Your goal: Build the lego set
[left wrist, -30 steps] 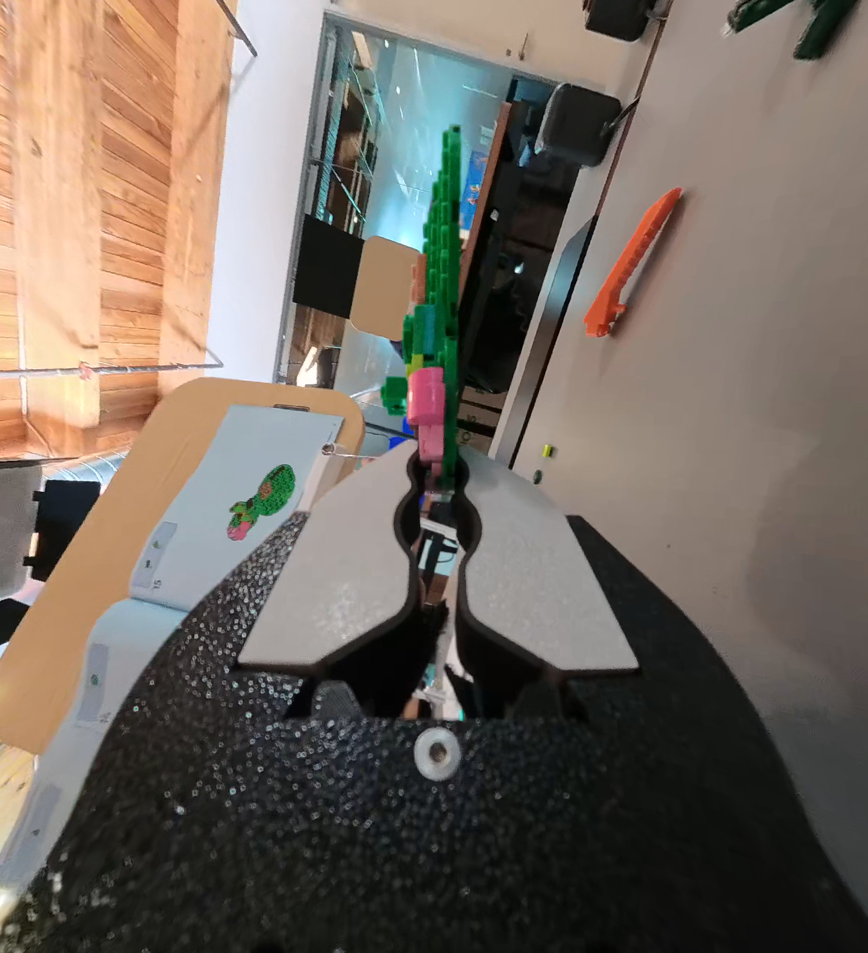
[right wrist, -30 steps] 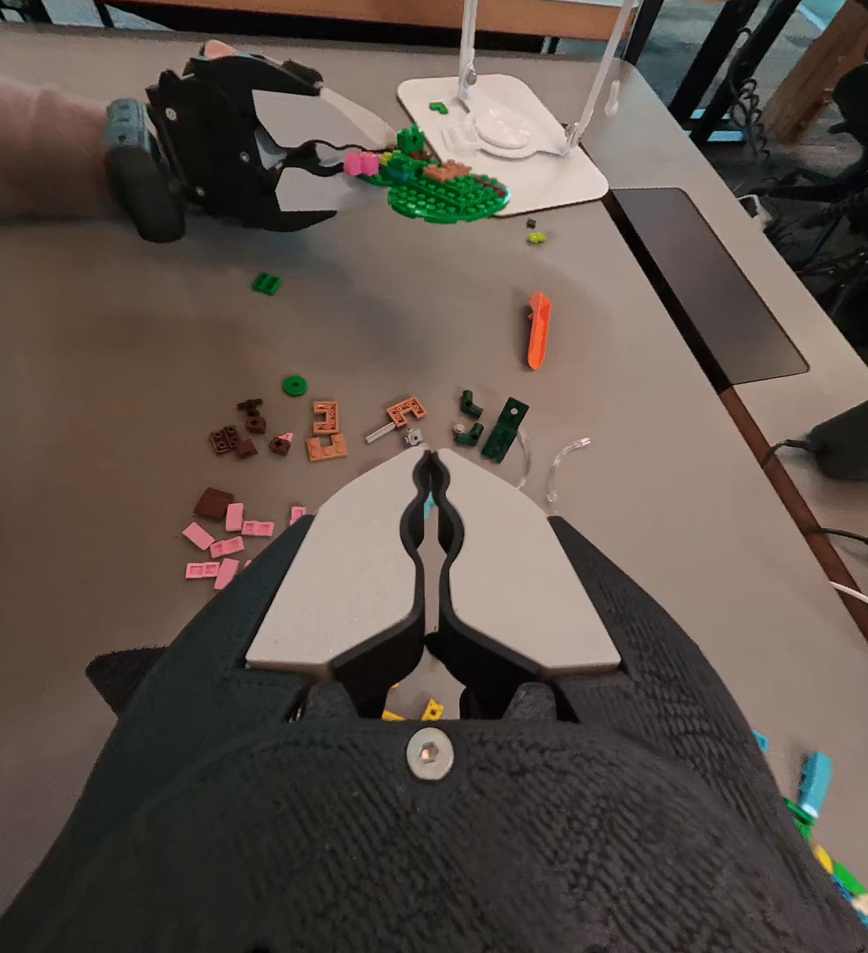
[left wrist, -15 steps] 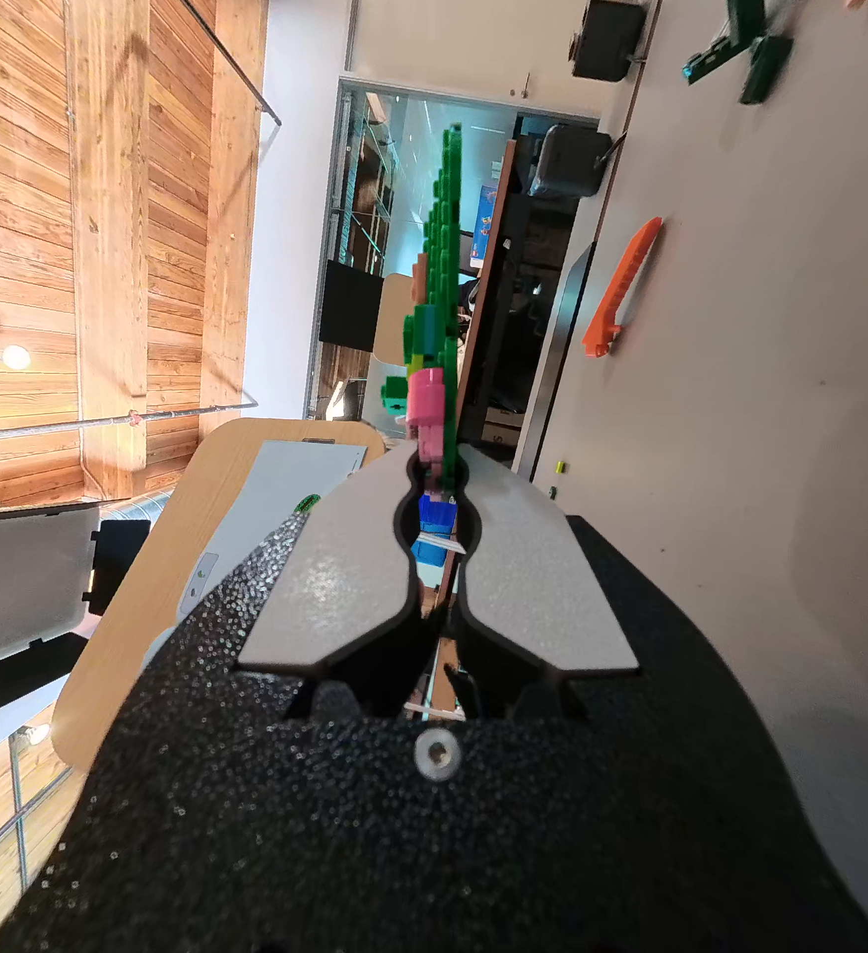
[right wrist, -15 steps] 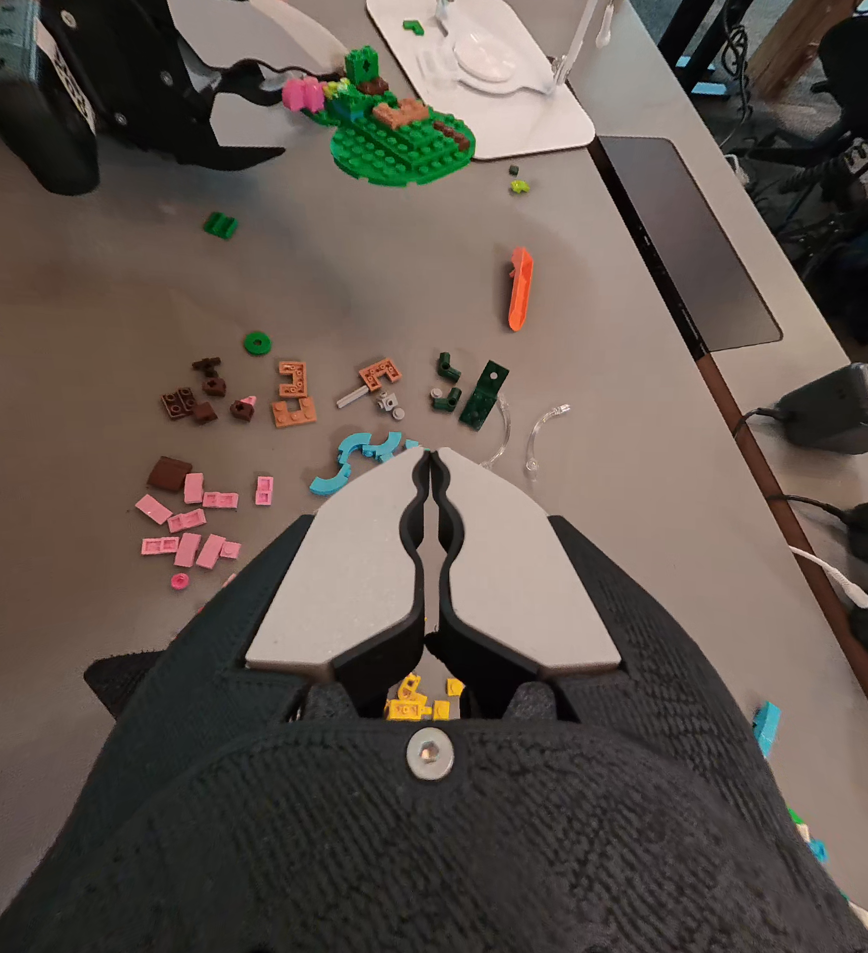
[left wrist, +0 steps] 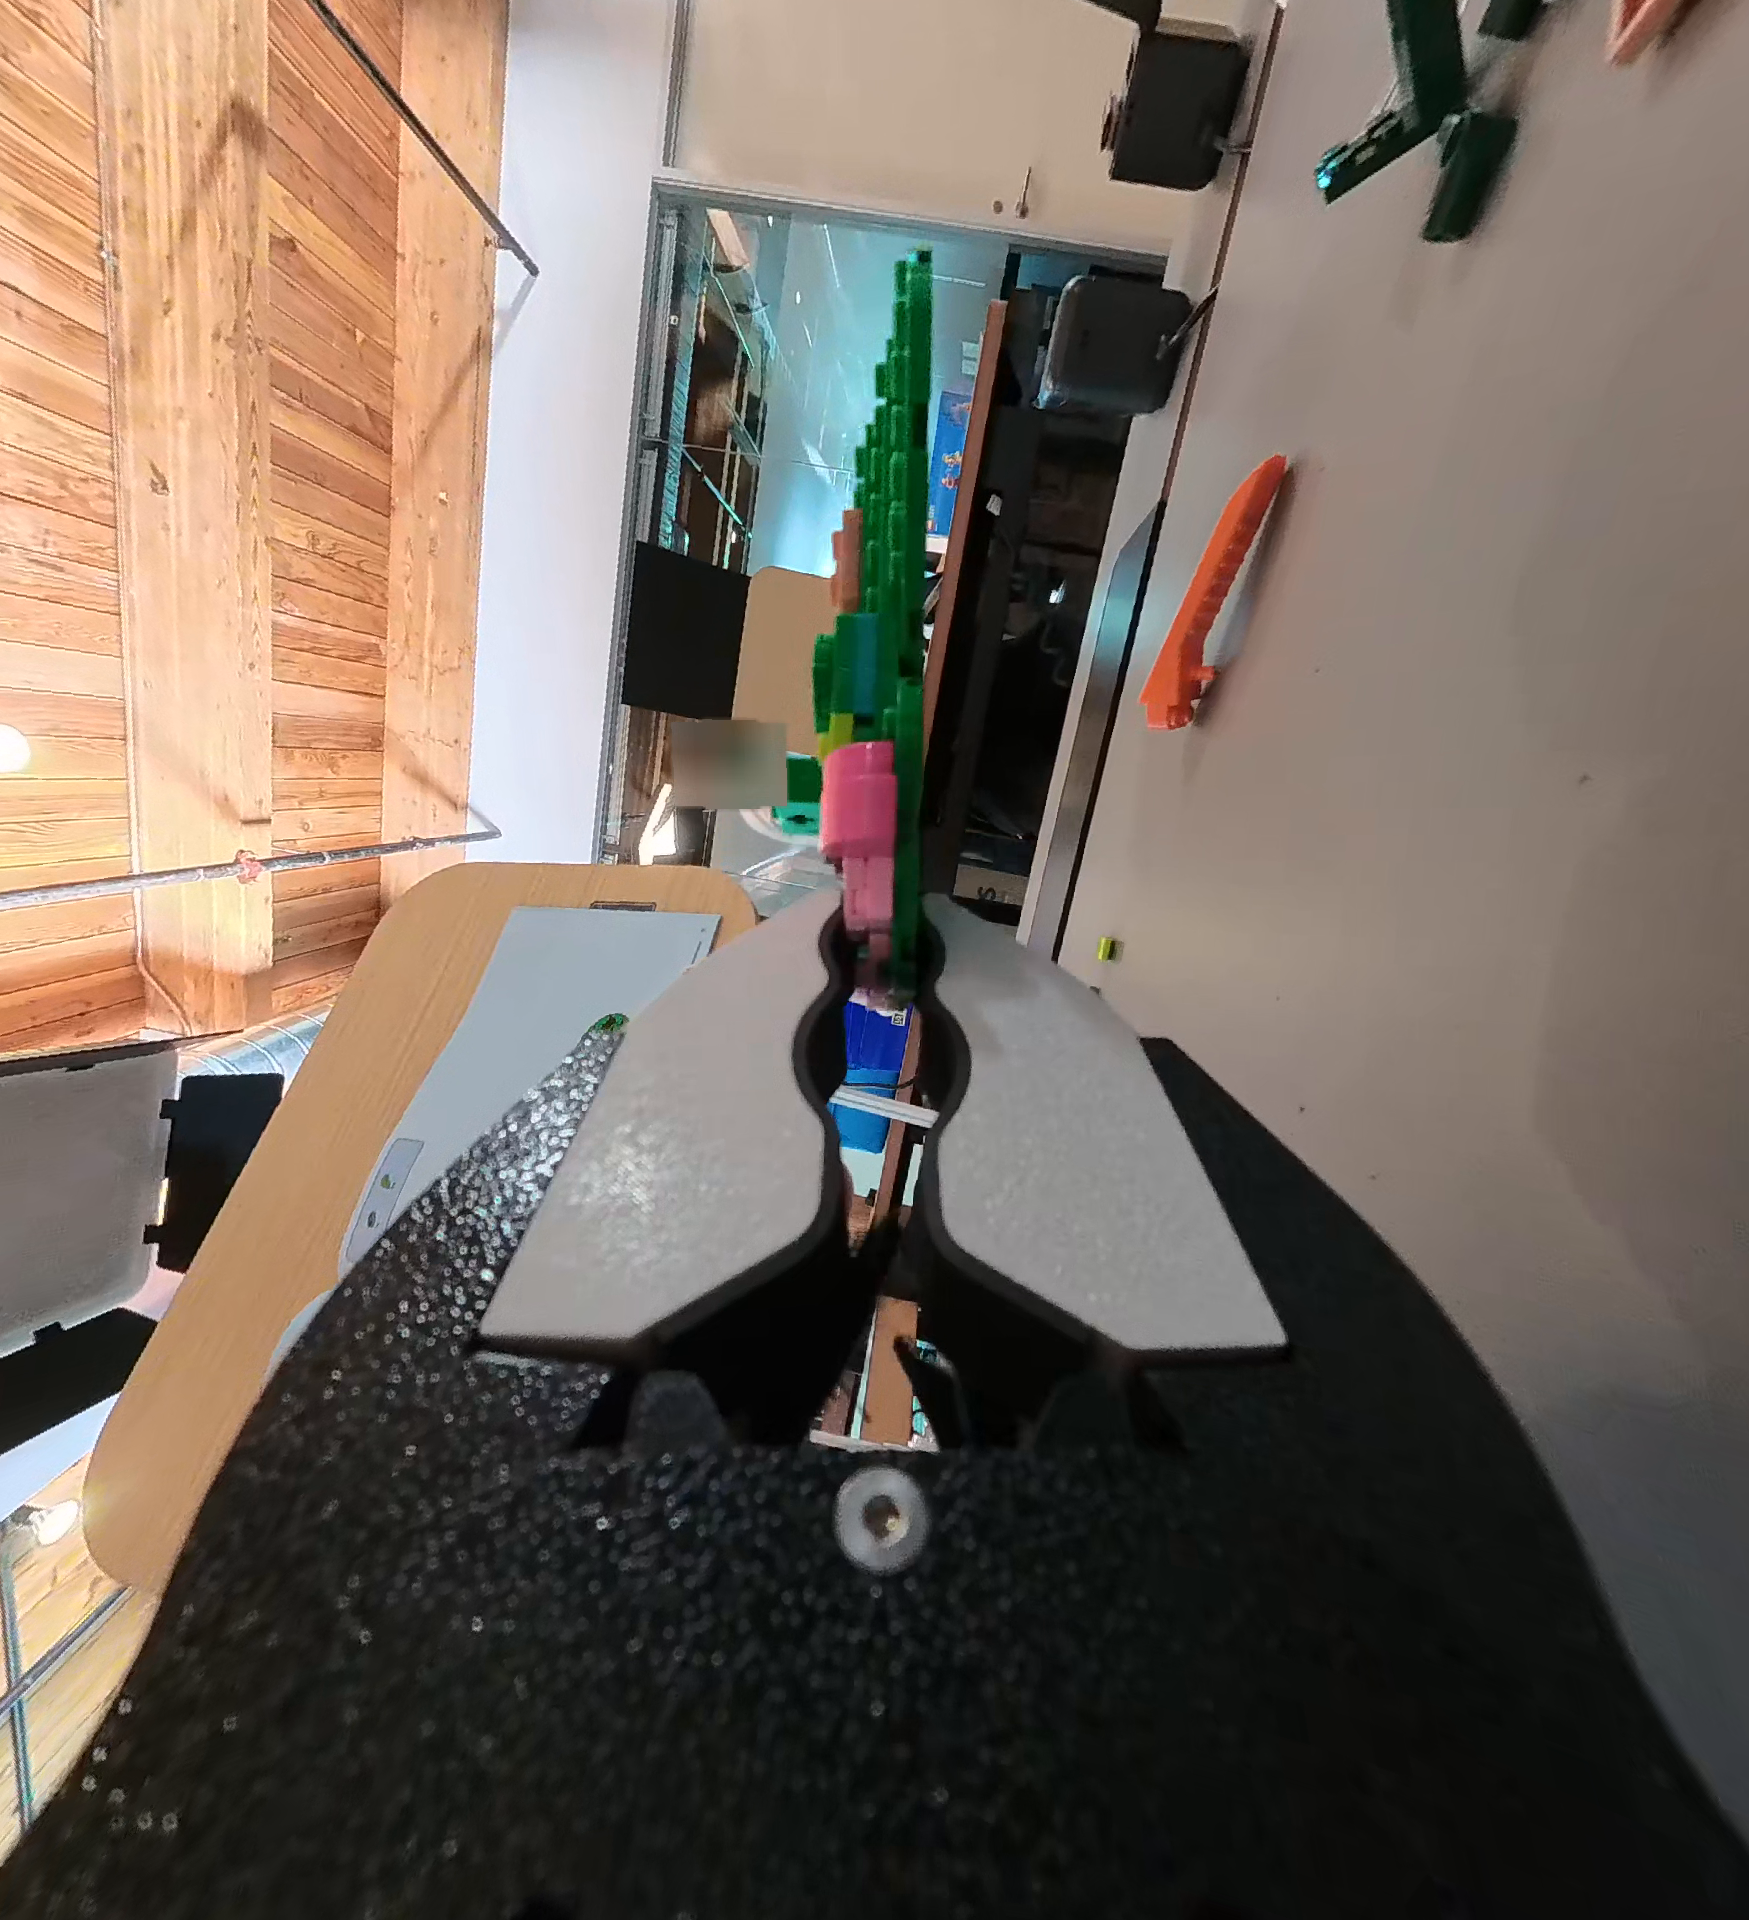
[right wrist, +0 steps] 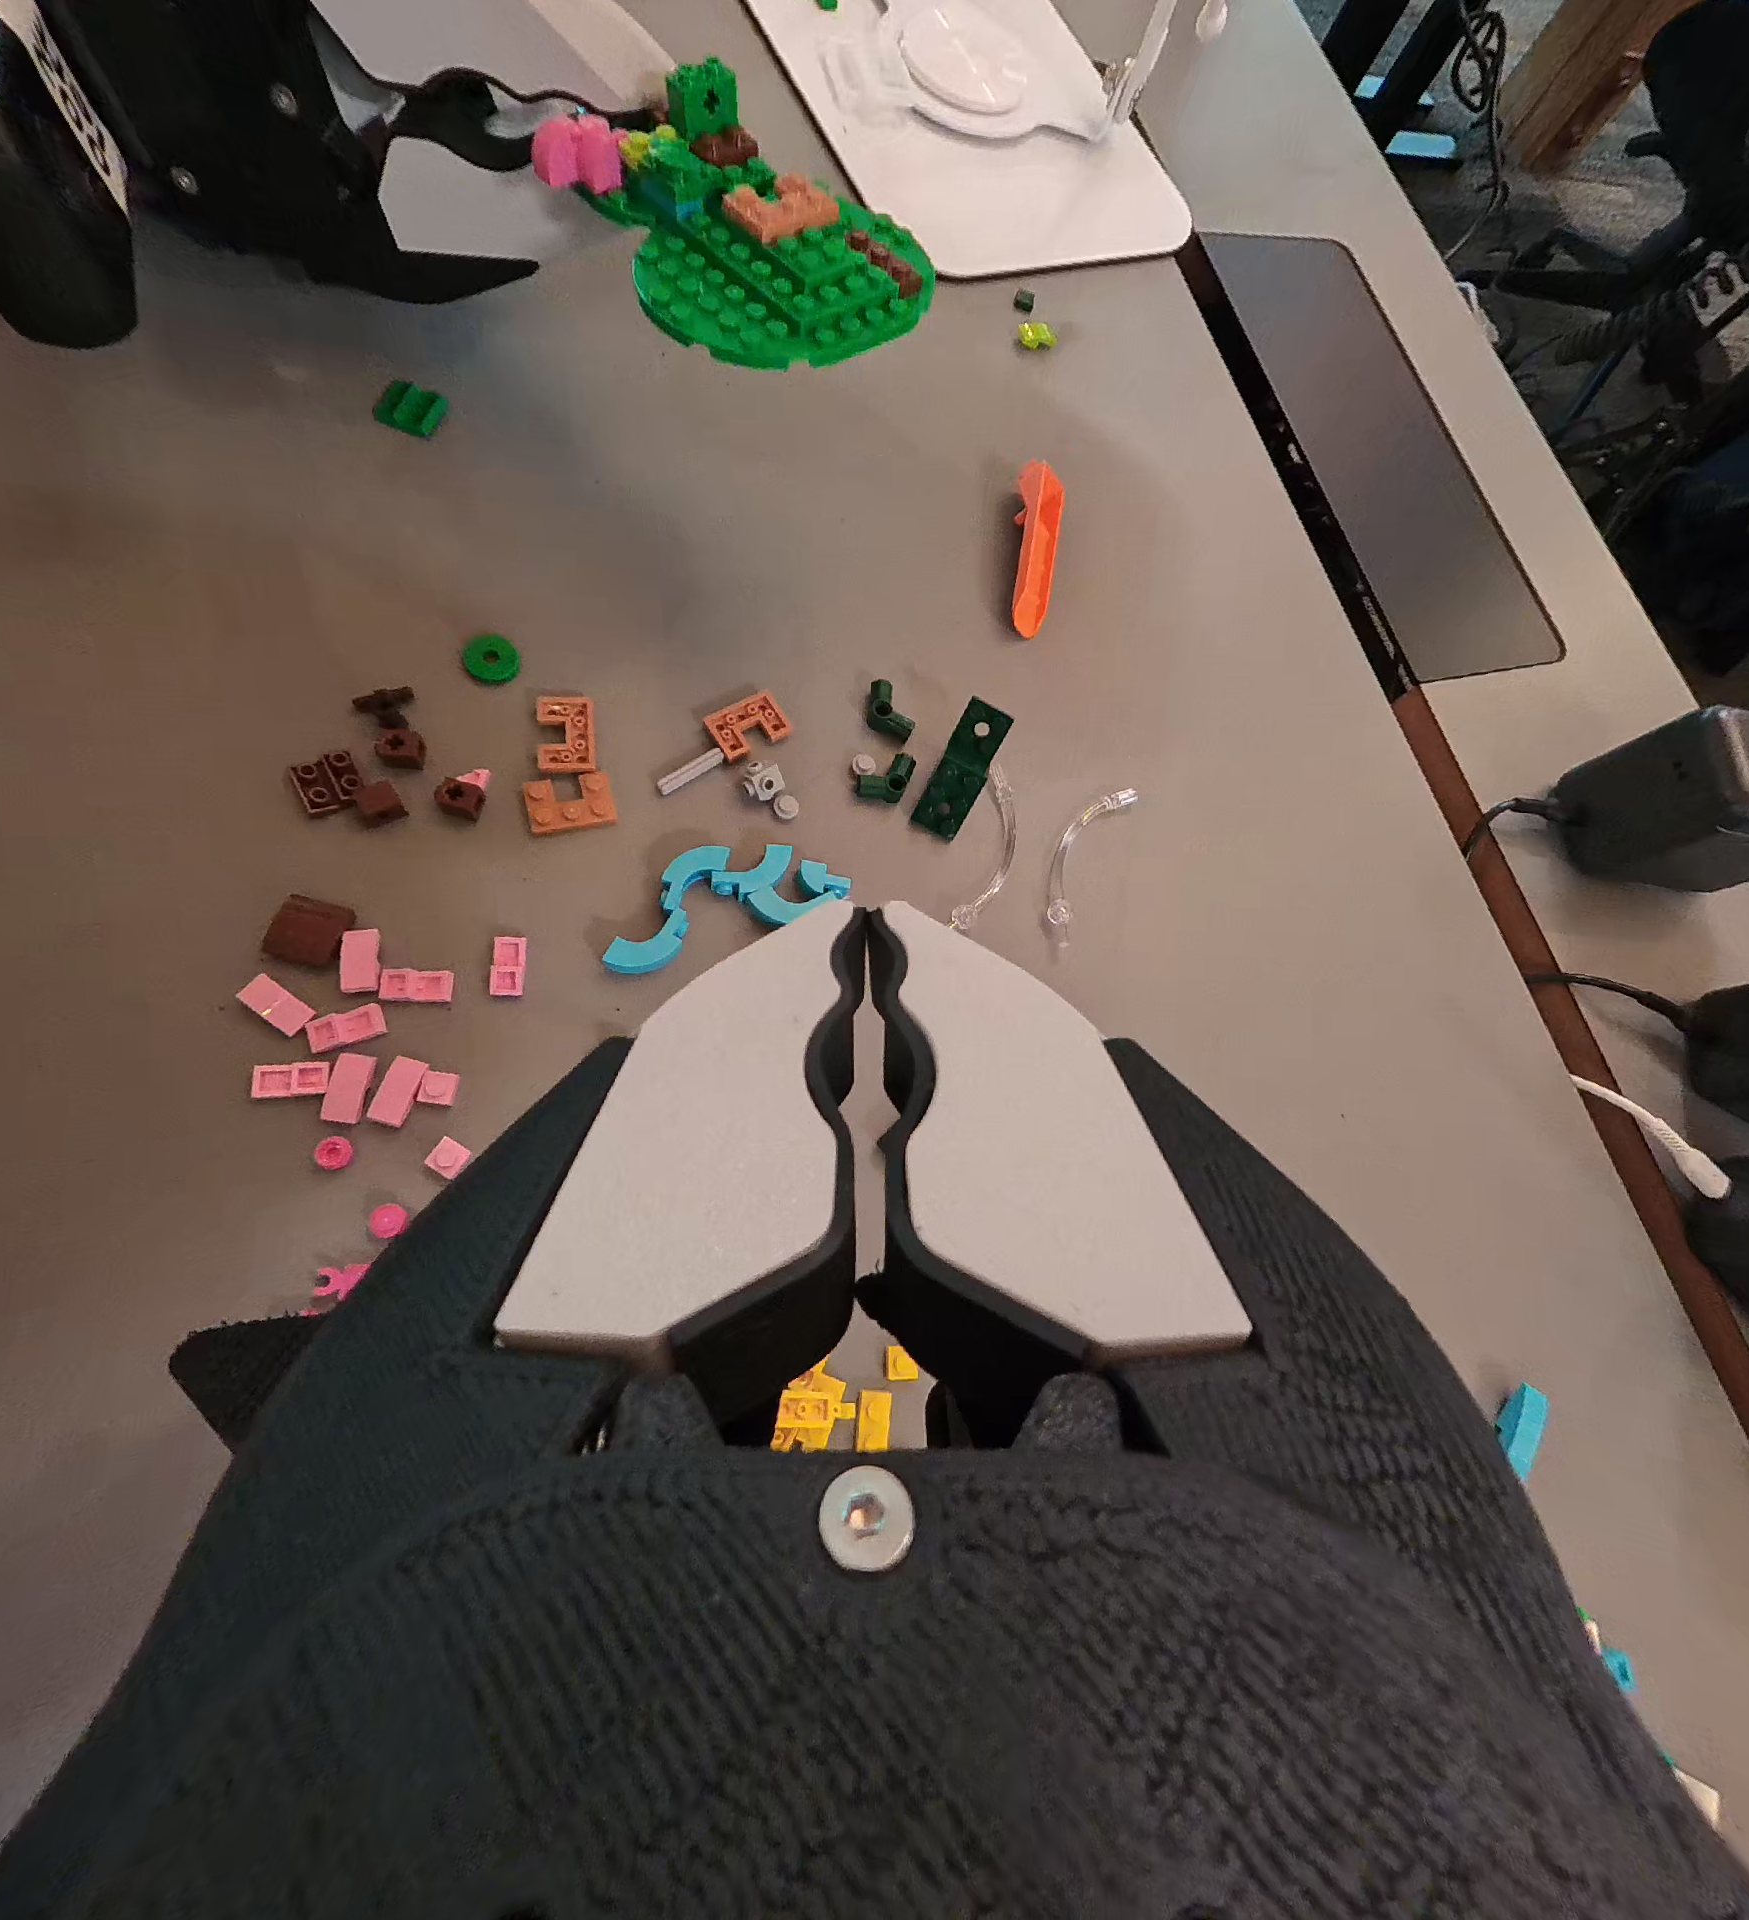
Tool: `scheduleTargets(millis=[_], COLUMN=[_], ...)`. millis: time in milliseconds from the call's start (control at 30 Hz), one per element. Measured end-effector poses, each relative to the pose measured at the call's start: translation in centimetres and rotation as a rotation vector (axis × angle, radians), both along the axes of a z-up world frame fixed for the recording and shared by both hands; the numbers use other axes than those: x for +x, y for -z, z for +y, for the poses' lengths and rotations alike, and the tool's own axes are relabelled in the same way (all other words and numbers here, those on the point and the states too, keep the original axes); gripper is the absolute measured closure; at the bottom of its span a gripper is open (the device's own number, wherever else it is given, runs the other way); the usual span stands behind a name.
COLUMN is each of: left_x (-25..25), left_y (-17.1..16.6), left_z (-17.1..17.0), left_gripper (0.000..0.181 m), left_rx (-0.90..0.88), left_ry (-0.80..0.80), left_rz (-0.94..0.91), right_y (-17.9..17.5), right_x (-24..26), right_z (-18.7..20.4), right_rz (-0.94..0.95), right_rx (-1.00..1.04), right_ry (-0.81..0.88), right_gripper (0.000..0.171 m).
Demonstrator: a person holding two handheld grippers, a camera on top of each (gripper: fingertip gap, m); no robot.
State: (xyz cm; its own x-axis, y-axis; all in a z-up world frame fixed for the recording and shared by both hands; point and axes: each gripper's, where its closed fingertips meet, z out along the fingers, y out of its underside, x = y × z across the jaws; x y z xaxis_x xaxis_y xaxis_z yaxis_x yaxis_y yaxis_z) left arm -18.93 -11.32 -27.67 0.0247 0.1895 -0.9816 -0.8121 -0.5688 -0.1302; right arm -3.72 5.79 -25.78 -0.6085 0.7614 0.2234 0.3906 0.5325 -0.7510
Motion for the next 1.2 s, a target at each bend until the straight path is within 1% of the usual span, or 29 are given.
scheduleTargets(millis=[467,600,767,1033,1200], left_x=[0.2,0.4,0.4,0.0,-0.1], left_y=[0.1,0.2,0.2,-0.1,-0.1], left_z=[0.1,0.3,0.2,-0.1,-0.1], left_gripper=[0.173,0.173,0.173,0.173,0.173], left_rx=[-0.012,-0.018,-0.019,0.002,0.006], left_ry=[0.007,0.014,0.01,-0.003,-0.004], left_rz=[0.007,0.015,0.013,0.01,0.004], right_y=[0.4,0.3,-0.2,-0.6,-1.5], right_x=[0.2,0.6,1.0,1.4,2.4], right_z=[0.9,2.3,4.1,5.2,7.5], right_rz=[-0.019,-0.022,-0.011,0.003,0.032], right_rx=[0.018,0.039,0.045,0.062,0.081], right_ry=[0.027,0.077,0.142,0.182,0.265], right_gripper=[0.171,0.171,0.167,0.16,0.158])
